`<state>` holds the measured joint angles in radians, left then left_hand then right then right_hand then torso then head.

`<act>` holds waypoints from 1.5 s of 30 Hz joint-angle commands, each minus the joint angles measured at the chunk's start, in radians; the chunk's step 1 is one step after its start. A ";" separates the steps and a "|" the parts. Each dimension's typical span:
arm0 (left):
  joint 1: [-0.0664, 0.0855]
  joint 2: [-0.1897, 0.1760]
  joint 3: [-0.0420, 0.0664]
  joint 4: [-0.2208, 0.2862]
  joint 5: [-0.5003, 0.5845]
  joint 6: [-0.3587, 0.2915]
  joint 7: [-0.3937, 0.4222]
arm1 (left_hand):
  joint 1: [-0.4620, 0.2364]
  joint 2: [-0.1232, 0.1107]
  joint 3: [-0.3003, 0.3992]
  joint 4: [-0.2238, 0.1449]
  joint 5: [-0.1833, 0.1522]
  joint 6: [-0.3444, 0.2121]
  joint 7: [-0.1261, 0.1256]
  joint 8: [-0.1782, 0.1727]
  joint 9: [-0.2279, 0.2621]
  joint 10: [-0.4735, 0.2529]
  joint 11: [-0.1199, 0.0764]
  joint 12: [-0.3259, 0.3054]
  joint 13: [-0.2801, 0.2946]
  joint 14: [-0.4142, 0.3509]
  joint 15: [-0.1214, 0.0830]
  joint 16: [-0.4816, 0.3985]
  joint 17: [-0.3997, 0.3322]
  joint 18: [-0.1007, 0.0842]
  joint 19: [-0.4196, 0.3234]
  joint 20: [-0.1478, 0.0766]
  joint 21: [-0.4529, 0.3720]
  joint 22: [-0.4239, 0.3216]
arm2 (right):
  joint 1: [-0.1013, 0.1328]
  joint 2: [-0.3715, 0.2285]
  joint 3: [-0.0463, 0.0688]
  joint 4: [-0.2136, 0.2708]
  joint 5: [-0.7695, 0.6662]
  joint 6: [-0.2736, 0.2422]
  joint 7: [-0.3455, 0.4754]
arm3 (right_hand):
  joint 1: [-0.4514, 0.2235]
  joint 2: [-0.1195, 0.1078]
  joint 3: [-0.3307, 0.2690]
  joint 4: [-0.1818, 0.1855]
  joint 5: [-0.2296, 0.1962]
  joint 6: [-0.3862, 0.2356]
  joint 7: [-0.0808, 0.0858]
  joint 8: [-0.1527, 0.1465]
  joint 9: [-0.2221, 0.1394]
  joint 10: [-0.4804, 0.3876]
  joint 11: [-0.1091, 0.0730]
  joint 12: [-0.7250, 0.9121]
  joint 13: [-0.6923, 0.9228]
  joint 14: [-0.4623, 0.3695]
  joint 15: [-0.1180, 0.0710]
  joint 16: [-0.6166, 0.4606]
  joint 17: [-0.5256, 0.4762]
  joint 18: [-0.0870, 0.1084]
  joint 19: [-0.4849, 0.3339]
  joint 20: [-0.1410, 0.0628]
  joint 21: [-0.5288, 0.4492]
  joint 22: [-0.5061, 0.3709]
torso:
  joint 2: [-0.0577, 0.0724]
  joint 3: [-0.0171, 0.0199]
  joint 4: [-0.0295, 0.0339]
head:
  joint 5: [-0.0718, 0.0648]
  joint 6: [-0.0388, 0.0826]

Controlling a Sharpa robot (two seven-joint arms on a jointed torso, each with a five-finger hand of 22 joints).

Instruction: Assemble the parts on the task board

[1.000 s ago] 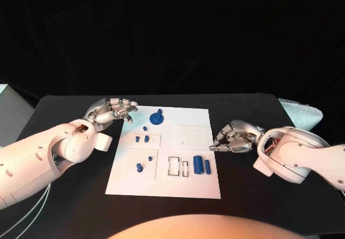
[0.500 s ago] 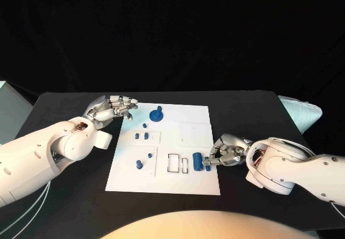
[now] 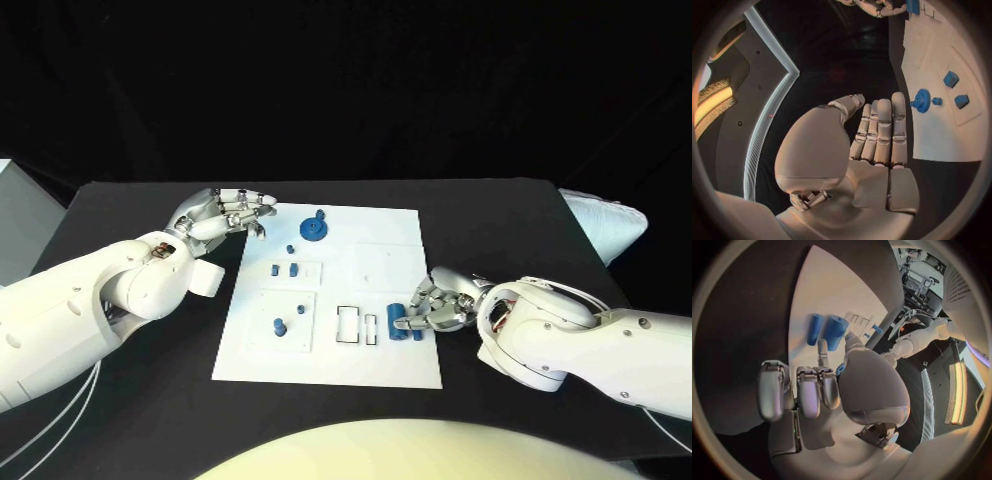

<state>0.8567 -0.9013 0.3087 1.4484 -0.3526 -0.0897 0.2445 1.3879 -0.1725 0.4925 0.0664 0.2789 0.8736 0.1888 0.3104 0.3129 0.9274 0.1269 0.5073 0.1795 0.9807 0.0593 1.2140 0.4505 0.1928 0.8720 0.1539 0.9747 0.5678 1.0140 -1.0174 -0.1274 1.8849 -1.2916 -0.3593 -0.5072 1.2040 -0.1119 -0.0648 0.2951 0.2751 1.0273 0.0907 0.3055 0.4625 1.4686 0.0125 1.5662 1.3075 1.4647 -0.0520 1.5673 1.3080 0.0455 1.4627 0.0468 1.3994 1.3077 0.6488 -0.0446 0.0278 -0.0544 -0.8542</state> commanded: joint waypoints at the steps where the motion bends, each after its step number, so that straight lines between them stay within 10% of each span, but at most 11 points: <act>1: 0.000 0.000 0.001 0.004 0.003 0.007 0.008 | -0.008 0.002 -0.004 0.005 -0.005 -0.008 0.001 0.007 0.001 -0.006 -0.001 0.006 -0.001 -0.007 -0.002 0.000 0.000 -0.008 0.006 0.001 -0.003 -0.001 | -0.003 0.007 0.000 -0.009 -0.042 -0.014 -0.018 | -0.011 -0.001 -0.007 -0.001 0.006 0.002 -0.005 0.003 0.002 0.102 -0.003 0.005 0.263 0.106 -0.006 0.004 0.263 -0.009 0.063 -0.002 0.004 0.148 | 0.000 -0.0002 0.0013 | -0.001 -0.002; 29: 0.000 -0.008 0.001 0.011 0.003 0.014 0.003 | -0.010 0.001 -0.005 0.007 -0.005 -0.009 0.000 0.008 0.001 -0.007 -0.001 0.007 -0.001 -0.007 -0.002 0.001 0.000 -0.008 0.007 0.001 -0.005 -0.002 | -0.034 0.117 -0.002 -0.089 -0.069 0.062 -0.040 | -0.015 0.003 -0.028 -0.002 0.010 -0.002 -0.004 0.003 0.004 0.102 -0.002 0.005 0.263 0.106 -0.004 0.004 0.263 -0.009 0.061 -0.001 0.003 0.149 | 0.002 -0.0009 0.0003 | -0.001 -0.009; 36: 0.000 -0.007 0.001 0.011 0.003 0.015 0.002 | -0.010 0.000 -0.006 0.009 -0.005 -0.010 0.000 0.009 0.001 -0.008 -0.001 0.008 -0.002 -0.008 -0.002 0.001 0.000 -0.008 0.008 0.001 -0.007 -0.004 | -0.041 0.131 -0.002 -0.096 -0.039 0.069 -0.040 | 0.007 0.013 -0.034 -0.002 0.072 -0.003 -0.003 0.003 0.007 0.102 -0.002 0.005 0.263 0.106 -0.004 0.004 0.263 -0.008 0.059 0.001 0.003 0.152 | 0.001 -0.0012 -0.0006 | -0.004 -0.014; 45: 0.000 -0.007 0.001 0.011 0.002 0.018 0.000 | -0.010 0.000 -0.006 0.009 -0.005 -0.010 0.000 0.009 0.001 -0.008 -0.001 0.008 -0.002 -0.008 -0.002 0.001 0.000 -0.008 0.008 0.001 -0.007 -0.004 | -0.045 0.128 -0.003 -0.092 0.031 0.027 -0.041 | 0.053 0.031 -0.008 -0.003 0.264 0.004 -0.007 -0.002 0.004 0.102 -0.005 0.005 0.263 0.106 -0.007 0.004 0.263 -0.009 0.060 -0.001 0.009 0.161 | 0.001 -0.0009 -0.0008 | -0.002 -0.012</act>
<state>0.8565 -0.9096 0.3087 1.4565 -0.3526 -0.0874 0.2420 1.3879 -0.1725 0.4886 0.0704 0.2789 0.8737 0.1889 0.3155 0.3127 0.9275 0.1269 0.5110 0.1795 0.9807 0.0593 1.2140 0.4505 0.1928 0.8719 0.1539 0.9710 0.5645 0.9845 -0.8919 -0.1172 1.7959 -1.3209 -0.3598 -0.5317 1.2301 -0.0976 -0.0814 0.2938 0.5296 1.0288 0.0860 0.3090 0.5645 1.4689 0.0132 1.5661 1.3079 1.4647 -0.0518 1.5668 1.3076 0.0454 1.4626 0.0468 1.4056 1.3081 0.6499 -0.0455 0.0275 -0.0585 -0.8674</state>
